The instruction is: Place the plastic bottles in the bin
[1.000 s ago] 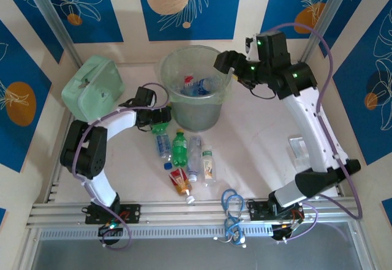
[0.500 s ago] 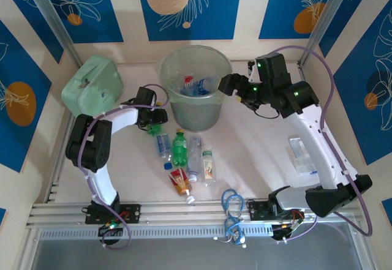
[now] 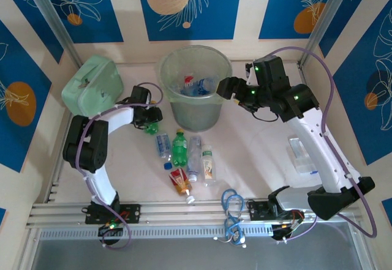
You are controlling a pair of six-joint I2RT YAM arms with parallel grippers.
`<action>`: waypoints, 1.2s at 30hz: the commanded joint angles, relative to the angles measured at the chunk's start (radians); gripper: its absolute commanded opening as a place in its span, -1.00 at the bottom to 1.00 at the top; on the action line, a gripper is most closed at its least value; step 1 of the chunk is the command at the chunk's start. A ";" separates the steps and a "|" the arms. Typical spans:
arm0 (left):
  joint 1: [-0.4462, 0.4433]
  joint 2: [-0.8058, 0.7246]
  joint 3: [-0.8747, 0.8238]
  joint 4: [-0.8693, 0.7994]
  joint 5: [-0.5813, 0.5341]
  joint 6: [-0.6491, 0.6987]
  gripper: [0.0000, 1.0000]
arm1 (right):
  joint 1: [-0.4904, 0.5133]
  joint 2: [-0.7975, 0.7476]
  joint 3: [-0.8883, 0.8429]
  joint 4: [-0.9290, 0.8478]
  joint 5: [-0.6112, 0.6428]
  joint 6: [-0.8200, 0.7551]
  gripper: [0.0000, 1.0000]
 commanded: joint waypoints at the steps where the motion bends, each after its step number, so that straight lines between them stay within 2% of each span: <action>1: 0.018 -0.083 -0.029 -0.015 0.037 -0.035 0.11 | 0.024 -0.024 0.032 -0.006 0.021 -0.007 0.59; 8: 0.024 -0.312 -0.076 -0.069 0.059 -0.112 0.08 | 0.079 -0.025 0.040 0.025 0.032 -0.044 0.58; 13: 0.039 -0.530 -0.087 -0.101 0.150 -0.226 0.07 | 0.210 -0.013 0.052 0.091 0.062 -0.111 0.57; 16: 0.040 -0.636 -0.047 -0.139 0.151 -0.241 0.08 | 0.249 0.002 0.049 0.112 0.092 -0.113 0.57; 20: 0.041 -0.712 0.056 -0.175 0.160 -0.224 0.08 | 0.250 0.001 0.040 0.137 0.102 -0.106 0.57; 26: 0.035 -0.643 0.307 -0.194 0.238 -0.199 0.08 | 0.215 -0.028 0.015 0.142 0.136 -0.091 0.57; 32: -0.008 -0.438 0.572 -0.178 0.309 -0.212 0.05 | 0.188 -0.069 -0.033 0.131 0.135 -0.070 0.57; 36: -0.071 -0.289 0.739 -0.204 0.318 -0.199 0.03 | 0.189 -0.097 -0.059 0.105 0.148 -0.065 0.57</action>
